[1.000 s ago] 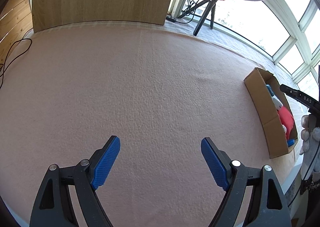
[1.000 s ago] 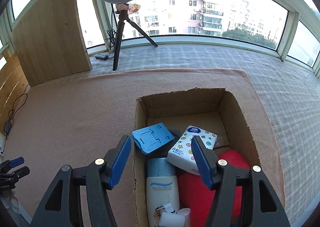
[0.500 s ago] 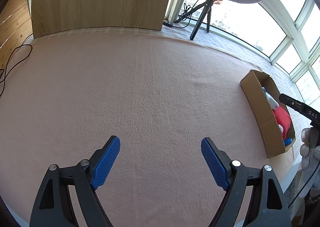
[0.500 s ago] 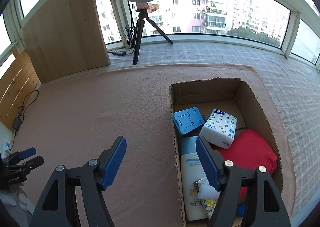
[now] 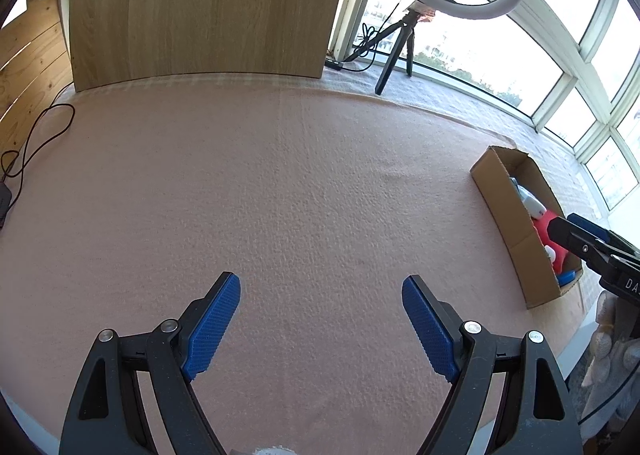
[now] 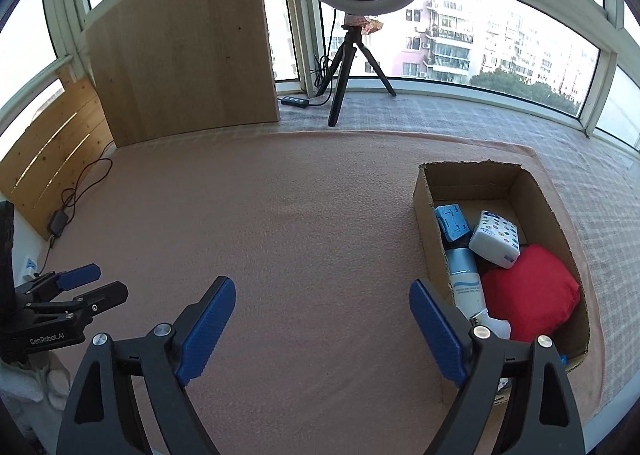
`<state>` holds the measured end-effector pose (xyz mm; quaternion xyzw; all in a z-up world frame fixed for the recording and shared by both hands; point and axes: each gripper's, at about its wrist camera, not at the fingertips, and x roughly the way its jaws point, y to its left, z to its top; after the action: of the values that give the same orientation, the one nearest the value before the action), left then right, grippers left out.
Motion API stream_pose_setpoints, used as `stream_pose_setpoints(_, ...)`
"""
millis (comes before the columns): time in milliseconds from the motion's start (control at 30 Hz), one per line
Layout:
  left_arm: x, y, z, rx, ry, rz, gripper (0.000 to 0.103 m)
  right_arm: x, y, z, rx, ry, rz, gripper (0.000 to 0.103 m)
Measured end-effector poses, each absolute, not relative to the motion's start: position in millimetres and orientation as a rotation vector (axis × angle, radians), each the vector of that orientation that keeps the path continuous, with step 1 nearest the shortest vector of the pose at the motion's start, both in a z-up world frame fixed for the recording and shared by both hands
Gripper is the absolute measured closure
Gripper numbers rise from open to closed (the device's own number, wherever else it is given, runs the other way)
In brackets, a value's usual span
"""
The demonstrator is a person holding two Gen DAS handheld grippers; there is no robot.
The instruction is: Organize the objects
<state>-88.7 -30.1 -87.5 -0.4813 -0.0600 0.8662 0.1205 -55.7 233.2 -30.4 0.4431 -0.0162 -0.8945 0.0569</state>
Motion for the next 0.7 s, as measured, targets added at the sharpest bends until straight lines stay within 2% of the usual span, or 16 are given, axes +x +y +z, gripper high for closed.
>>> stream_pose_setpoints(133,-82,-33,-82,-1.394,-0.159,2.534,0.017,-45,213,-27,1.321,-0.011,-2.715,0.017)
stream_pose_setpoints(700,-49,-59,-55,-1.346,-0.118,2.589,0.016,-21,176,-39,1.333,-0.056,-2.731,0.017)
